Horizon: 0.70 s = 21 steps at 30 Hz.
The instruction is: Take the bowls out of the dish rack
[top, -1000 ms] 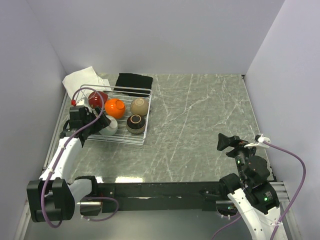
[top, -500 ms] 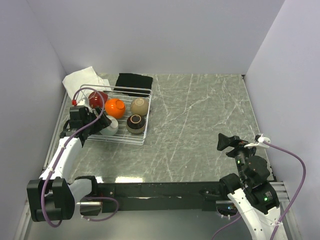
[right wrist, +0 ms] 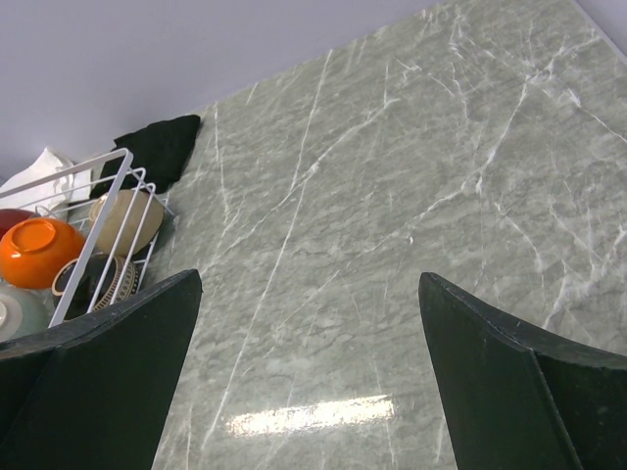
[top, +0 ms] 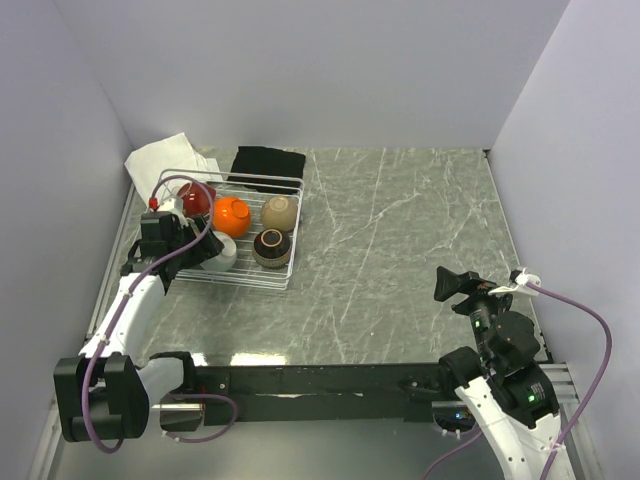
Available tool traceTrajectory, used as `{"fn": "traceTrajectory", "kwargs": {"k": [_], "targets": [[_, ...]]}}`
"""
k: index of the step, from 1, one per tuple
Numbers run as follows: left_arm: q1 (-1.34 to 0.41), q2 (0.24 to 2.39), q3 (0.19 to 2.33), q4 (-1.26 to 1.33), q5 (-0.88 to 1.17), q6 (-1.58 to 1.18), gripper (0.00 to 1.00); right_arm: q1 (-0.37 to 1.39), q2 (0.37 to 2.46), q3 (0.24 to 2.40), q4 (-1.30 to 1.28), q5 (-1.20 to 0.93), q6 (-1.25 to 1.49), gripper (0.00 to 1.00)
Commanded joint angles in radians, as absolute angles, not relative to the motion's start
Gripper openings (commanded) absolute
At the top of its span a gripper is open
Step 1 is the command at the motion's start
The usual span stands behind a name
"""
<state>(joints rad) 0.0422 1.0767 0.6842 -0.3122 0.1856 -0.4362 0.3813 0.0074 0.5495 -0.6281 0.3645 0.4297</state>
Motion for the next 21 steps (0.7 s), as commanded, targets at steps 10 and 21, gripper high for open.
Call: {"fn": "traceTrajectory", "kwargs": {"k": [10, 21], "targets": [[0.008, 1.071, 0.732, -0.403, 0.213, -0.406, 0.65, 0.37, -0.247, 0.545, -0.58, 0.362, 0.431, 1.0], [0.006, 1.037, 0.796, -0.411, 0.242, -0.452, 0.37, 0.368, -0.186, 0.569, -0.565, 0.305, 0.381, 1.0]]}}
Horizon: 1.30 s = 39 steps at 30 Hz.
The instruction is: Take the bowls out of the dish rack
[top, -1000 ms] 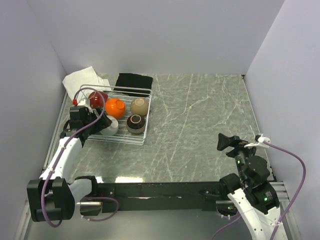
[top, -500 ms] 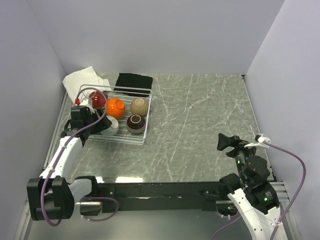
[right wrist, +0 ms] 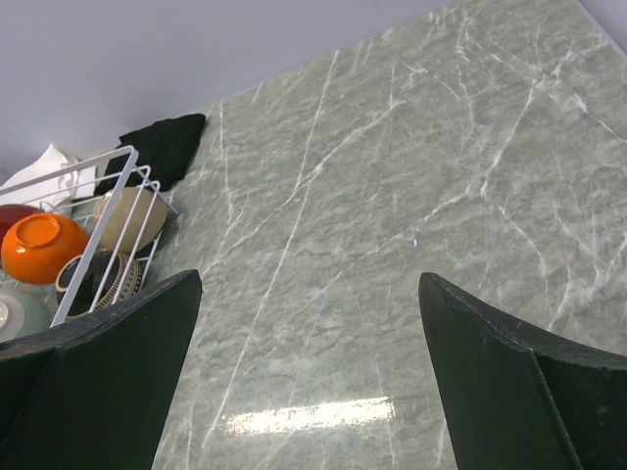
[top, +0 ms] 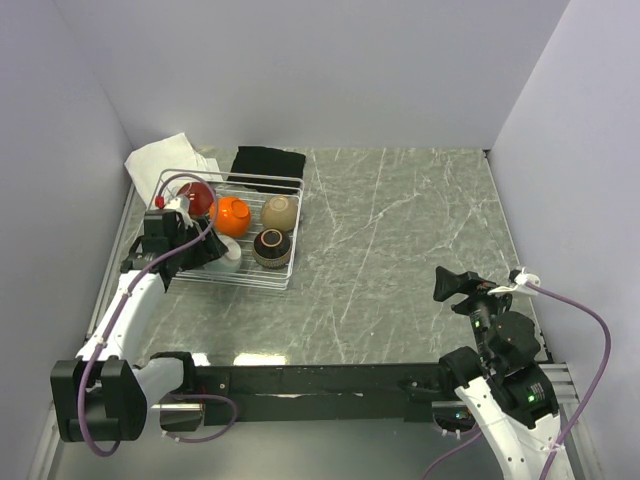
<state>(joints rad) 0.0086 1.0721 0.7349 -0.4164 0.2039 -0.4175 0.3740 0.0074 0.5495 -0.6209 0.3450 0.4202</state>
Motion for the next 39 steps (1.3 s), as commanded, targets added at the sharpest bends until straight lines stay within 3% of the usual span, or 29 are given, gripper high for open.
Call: {"fn": "traceTrajectory", "kwargs": {"k": [1, 9, 16, 25, 39], "targets": [[0.005, 1.038, 0.799, -0.41, 0.244, -0.456, 0.36, 0.368, -0.163, 0.578, -0.561, 0.295, 0.356, 1.0], [-0.035, 1.06, 0.856, -0.42, 0.232, -0.476, 0.23, 0.368, -0.005, 0.646, -0.473, 0.147, 0.293, 1.0], [-0.084, 1.101, 0.926, -0.449, 0.16, -0.445, 0.12, 0.368, 0.262, 0.721, -0.454, 0.046, 0.386, 1.0], [-0.176, 1.163, 1.002, -0.48, 0.074, -0.387, 0.09, 0.368, 0.564, 0.793, -0.437, -0.138, 0.452, 1.0], [-0.327, 1.17, 1.086, -0.453, 0.005, -0.256, 0.02, 0.368, 0.758, 0.807, -0.287, -0.305, 0.551, 1.0]]}}
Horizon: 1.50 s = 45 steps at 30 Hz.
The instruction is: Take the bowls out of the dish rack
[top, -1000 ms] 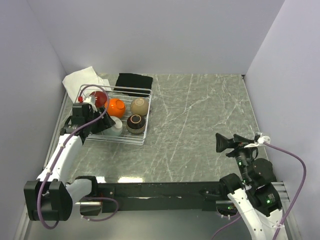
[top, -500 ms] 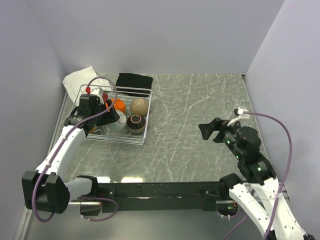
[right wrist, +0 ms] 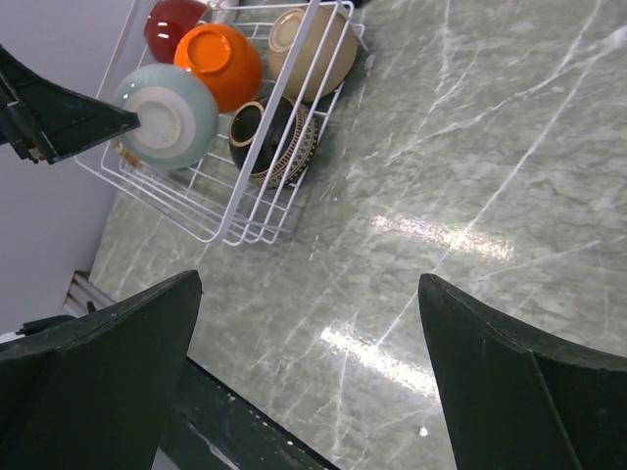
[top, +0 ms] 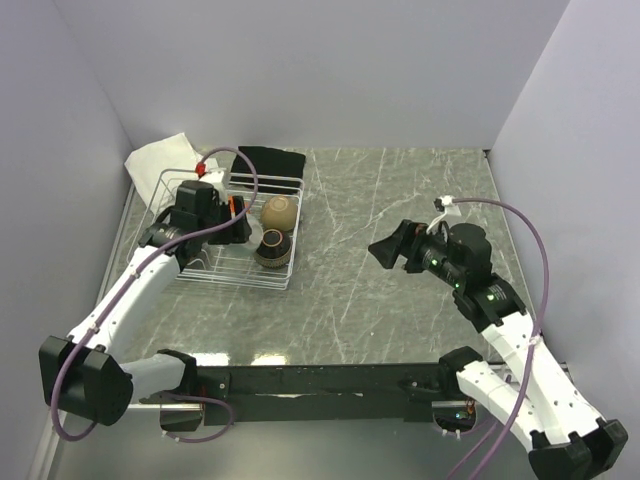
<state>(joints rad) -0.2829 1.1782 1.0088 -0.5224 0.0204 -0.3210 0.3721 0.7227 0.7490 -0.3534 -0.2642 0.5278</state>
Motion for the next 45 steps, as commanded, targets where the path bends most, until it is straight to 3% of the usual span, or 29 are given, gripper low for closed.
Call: {"fn": "traceTrajectory", "kwargs": {"k": [1, 11, 21, 28, 36, 45], "targets": [[-0.336, 1.17, 1.094, -0.448, 0.003, -0.246, 0.01, 0.368, 0.768, 0.814, -0.291, -0.302, 0.554, 1.0], [-0.555, 1.199, 1.192, -0.374, -0.075, -0.074, 0.01, 0.368, 0.862, 0.903, -0.382, -0.292, 0.545, 1.0], [-0.817, 1.284, 1.209, -0.216, -0.225, 0.106, 0.01, 0.367, 0.842, 0.949, -0.534, -0.103, 0.479, 1.0], [-1.021, 1.299, 1.033, 0.052, -0.353, 0.302, 0.01, 0.348, 0.896, 1.029, -0.678, -0.067, 0.472, 1.0], [-1.178, 1.353, 0.826, 0.374, -0.494, 0.448, 0.01, 0.333, 1.051, 1.135, -0.831, -0.164, 0.471, 1.0], [-1.325, 1.549, 0.69, 0.823, -0.698, 0.661, 0.01, 0.336, 1.199, 1.158, -0.858, -0.227, 0.498, 1.0]]}}
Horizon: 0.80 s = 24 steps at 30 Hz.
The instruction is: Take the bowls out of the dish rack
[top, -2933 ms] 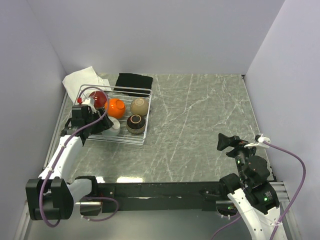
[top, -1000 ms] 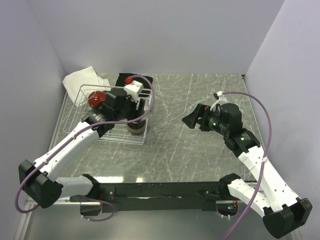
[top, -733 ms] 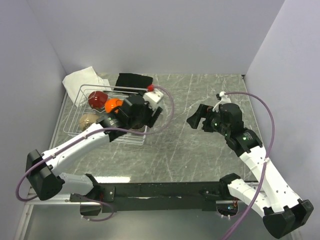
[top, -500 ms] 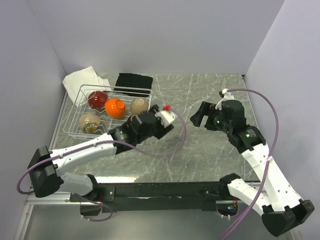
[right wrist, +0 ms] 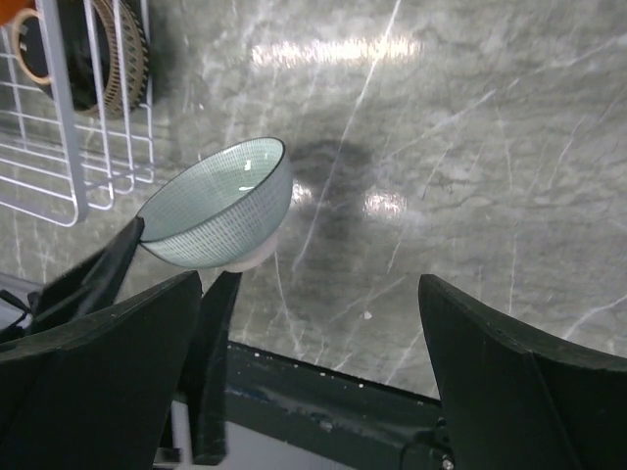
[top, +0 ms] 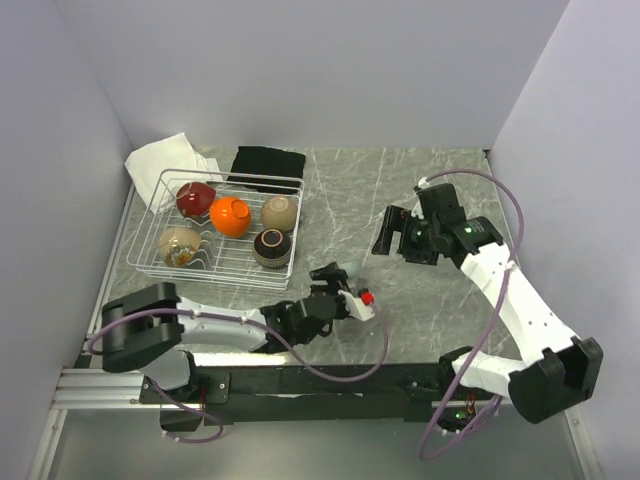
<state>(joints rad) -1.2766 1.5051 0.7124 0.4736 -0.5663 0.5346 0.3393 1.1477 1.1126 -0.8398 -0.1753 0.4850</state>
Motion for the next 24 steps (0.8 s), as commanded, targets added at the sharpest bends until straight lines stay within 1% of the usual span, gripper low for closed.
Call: {"fn": "traceTrajectory", "kwargs": {"k": [1, 3, 10, 17, 24], "targets": [[-1.336, 1.566, 0.672, 0.86, -0.712, 0.681, 0.01, 0.336, 1.213, 1.161, -0.857, -0.236, 0.502, 1.0], [-1.368, 1.612, 0.652, 0.984, -0.739, 0.738, 0.01, 0.342, 1.256, 1.169, -0.856, -0.264, 0.508, 1.0], [-1.419, 1.703, 0.603, 1.228, -0.792, 0.89, 0.01, 0.37, 1.362, 1.207, -0.864, -0.278, 0.515, 0.99], [-1.419, 1.766, 0.594, 1.305, -0.781, 0.98, 0.01, 0.42, 1.483, 1.284, -0.911, -0.273, 0.492, 0.96], [-1.42, 1.782, 0.594, 1.282, -0.776, 0.985, 0.01, 0.44, 1.588, 1.321, -1.003, -0.259, 0.422, 0.83]]}}
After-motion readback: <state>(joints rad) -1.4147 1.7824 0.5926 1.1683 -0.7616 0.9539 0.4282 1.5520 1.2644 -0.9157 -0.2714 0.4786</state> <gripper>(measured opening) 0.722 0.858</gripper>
